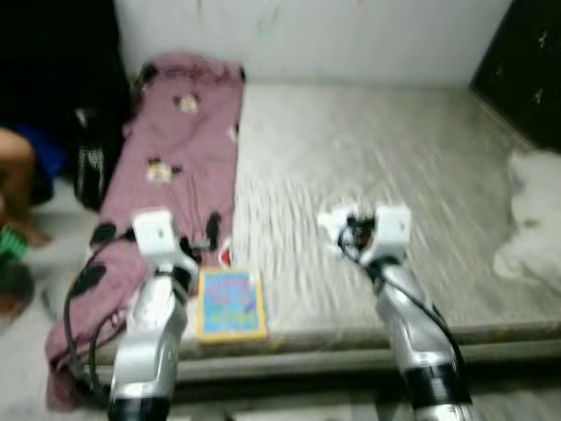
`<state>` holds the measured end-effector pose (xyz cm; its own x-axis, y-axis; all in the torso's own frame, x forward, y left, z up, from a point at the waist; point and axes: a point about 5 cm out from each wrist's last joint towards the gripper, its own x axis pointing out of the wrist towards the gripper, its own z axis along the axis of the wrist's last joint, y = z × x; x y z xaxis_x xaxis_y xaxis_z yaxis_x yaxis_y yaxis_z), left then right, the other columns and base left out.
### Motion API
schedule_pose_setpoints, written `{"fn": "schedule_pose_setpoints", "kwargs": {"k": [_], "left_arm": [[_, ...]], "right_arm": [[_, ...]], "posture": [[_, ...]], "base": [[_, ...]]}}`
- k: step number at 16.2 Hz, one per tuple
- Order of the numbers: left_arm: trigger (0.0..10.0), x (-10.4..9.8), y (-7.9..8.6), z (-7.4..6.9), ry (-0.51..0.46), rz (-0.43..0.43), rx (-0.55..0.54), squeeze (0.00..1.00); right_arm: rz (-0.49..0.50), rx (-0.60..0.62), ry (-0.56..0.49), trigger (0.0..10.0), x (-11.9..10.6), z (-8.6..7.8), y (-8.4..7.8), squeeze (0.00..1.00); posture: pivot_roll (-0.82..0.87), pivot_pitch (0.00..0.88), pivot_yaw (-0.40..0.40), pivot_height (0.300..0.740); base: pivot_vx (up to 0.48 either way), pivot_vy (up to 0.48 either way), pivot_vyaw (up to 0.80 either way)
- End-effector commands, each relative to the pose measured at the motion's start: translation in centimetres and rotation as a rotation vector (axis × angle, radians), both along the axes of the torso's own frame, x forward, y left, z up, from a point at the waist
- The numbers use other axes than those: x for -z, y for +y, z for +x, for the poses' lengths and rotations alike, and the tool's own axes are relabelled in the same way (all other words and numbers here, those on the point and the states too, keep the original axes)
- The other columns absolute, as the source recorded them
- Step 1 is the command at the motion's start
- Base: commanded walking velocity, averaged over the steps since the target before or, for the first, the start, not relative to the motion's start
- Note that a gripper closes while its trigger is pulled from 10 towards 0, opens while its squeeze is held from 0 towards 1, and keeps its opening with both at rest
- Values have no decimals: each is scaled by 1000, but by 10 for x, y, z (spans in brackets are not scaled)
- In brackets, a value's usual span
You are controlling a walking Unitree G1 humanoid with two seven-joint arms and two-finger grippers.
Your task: Clean up the room
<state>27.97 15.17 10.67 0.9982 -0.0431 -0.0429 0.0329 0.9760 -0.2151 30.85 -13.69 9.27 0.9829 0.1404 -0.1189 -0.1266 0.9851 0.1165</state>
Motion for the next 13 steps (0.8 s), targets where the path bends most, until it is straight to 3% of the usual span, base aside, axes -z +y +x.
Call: {"fn": "schedule_pose_setpoints", "kwargs": {"k": [1, 11, 13], "left_arm": [[10000, -2, 7, 1, -2, 18, -18, 0], [10000, -1, 8, 0, 2, 24, -23, 0], [10000, -1, 8, 0, 1, 28, -21, 0]], "right_arm": [[16, -21, -25, 10000, -7, 3, 8, 0], [4, -63, -45, 10000, -9, 3, 16, 0], [1, -71, -49, 10000, -9, 3, 17, 0]], "posture": [[75, 0, -37, 740], [83, 0, -33, 740], [83, 0, -33, 740]], "base": [[0, 480, 0], [0, 480, 0], [0, 480, 469]]}}
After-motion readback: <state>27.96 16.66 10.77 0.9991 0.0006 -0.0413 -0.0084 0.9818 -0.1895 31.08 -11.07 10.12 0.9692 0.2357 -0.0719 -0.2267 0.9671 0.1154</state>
